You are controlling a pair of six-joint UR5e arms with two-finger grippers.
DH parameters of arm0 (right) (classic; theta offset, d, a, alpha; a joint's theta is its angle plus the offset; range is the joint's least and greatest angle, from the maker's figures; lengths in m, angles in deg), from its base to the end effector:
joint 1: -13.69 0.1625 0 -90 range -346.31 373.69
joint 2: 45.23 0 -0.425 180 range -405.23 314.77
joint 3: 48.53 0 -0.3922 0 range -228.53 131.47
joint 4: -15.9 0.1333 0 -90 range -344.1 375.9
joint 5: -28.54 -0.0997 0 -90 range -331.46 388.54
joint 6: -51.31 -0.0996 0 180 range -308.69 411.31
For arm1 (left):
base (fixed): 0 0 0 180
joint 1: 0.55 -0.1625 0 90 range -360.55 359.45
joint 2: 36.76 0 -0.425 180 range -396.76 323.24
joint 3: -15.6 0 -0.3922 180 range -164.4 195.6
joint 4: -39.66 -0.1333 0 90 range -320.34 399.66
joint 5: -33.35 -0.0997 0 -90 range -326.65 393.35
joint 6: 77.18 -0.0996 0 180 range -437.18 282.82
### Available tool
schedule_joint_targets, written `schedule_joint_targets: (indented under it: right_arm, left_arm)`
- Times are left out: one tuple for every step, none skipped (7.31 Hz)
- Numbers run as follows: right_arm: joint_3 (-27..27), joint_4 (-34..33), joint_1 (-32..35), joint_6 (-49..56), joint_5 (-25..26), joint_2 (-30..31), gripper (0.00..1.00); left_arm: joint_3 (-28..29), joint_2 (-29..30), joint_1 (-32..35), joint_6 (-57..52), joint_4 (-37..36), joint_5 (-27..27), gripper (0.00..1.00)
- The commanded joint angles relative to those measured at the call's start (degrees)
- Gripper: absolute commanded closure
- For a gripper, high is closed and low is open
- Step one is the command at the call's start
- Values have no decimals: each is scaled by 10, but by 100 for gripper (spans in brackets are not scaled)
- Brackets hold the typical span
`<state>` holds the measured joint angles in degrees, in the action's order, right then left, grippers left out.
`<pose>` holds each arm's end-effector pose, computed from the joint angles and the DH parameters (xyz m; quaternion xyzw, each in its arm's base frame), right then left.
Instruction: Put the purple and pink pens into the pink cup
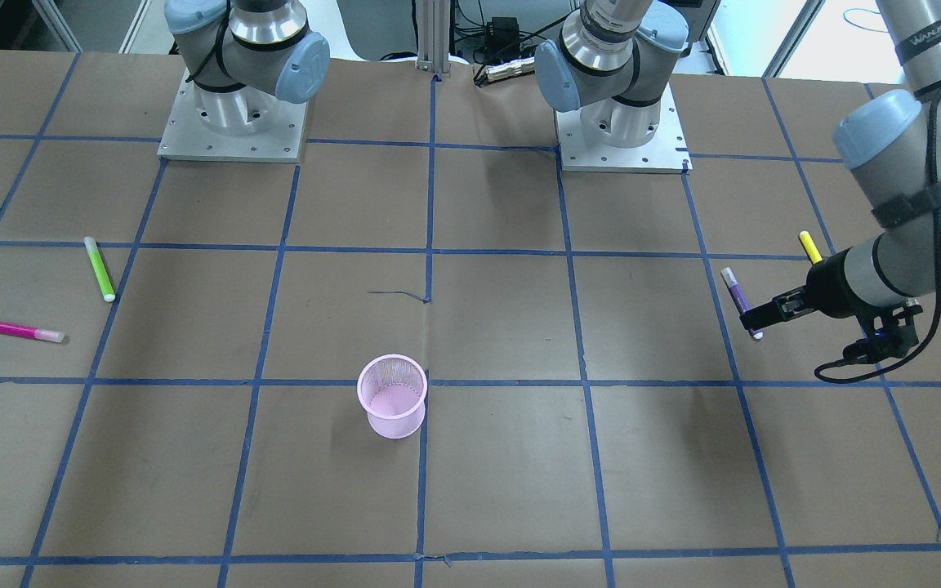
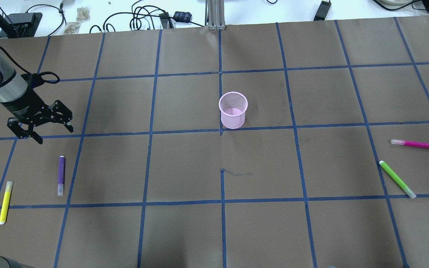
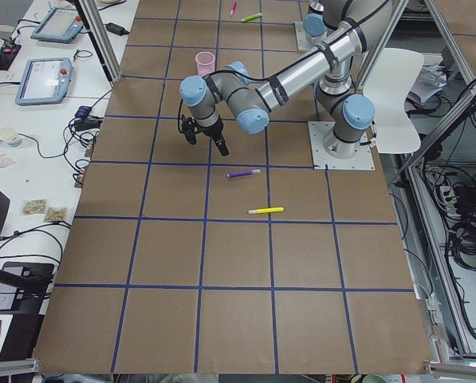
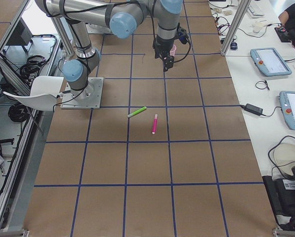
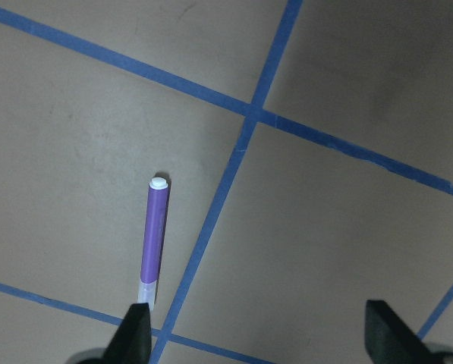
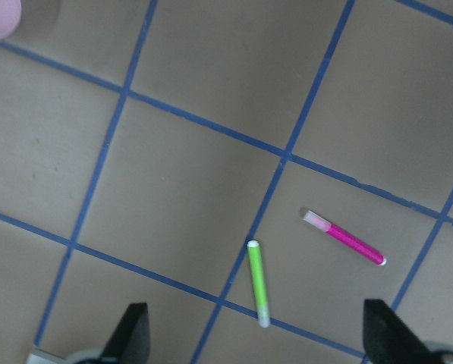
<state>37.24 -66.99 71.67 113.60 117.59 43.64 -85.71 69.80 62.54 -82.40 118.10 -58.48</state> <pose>-0.1467 -0.4891 0.5023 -0.2606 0.9648 0.0177 0.0313 0.1264 -0.5365 0.2630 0.1840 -0.9725 -0.1407 0.0241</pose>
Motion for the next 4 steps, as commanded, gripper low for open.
schedule_joint_targets:
  right_arm:
    - [65,-50,-135,267,-3,-10,2]
    - [93,-94,-165,371,-3,-31,0]
    - [110,-137,-188,530,-6,-57,0]
    - [118,-147,-211,637,-51,-90,0]
  left_arm:
    - [-12,37,-9,0,-15,-22,0]
    - [-11,49,-11,1,-33,-27,0]
    - [-15,55,-19,5,-39,-58,0]
    - [-34,59,-30,6,-43,-53,0]
